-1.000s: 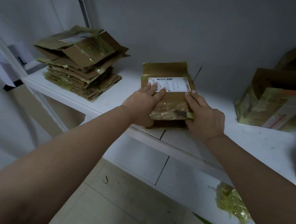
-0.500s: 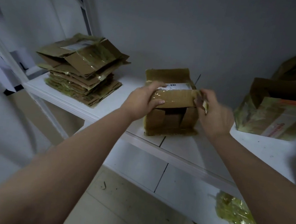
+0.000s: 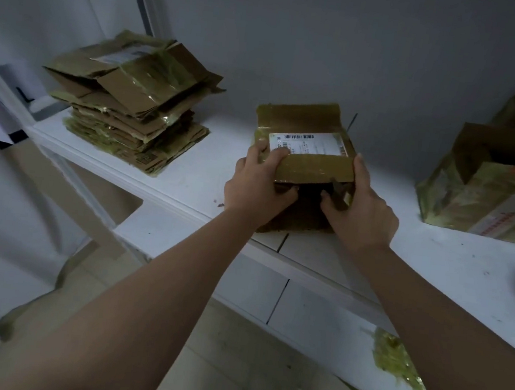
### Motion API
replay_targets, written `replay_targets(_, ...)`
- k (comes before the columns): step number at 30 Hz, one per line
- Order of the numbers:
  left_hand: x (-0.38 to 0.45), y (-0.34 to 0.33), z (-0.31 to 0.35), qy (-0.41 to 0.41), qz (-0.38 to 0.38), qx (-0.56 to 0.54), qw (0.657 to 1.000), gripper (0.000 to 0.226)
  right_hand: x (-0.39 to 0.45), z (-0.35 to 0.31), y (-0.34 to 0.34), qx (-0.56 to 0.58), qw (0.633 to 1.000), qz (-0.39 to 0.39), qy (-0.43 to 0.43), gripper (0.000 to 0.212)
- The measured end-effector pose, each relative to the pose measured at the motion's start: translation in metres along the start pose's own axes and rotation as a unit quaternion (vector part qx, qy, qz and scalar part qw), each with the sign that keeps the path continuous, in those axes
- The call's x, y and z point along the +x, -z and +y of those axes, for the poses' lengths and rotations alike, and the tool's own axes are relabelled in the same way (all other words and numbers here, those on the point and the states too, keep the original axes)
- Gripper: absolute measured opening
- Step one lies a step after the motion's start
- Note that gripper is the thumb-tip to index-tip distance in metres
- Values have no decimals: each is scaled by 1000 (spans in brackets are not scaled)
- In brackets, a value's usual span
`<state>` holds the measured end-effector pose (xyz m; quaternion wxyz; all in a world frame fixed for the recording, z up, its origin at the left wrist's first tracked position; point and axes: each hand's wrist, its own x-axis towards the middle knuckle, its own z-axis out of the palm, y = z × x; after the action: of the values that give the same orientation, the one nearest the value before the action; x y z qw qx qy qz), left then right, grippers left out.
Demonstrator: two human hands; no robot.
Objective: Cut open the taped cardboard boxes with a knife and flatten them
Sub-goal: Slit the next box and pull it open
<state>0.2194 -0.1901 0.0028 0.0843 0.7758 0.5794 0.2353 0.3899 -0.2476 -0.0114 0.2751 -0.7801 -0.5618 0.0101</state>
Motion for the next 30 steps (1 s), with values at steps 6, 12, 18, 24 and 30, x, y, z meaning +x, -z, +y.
replay_targets(6,0,13,-3,-23,-77,-17,997,83,-4,5,10,42,997,-55,33,85)
replay_targets(12,5,49,-23,-30,-222,-20,974,106,6,10,30,34,986,-149,68,90)
replay_targets(18,-11,85,-71,-61,-231,116,964,104,-3,-10,25,-1,976,-167,139,91)
replay_targets(24,-49,72,-104,-172,-181,167,954,42,-16,-25,5,-90,920,-340,171,70)
replay_targets(30,-39,76,-96,-104,-227,115,961,54,2,-37,17,22,958,-266,102,38)
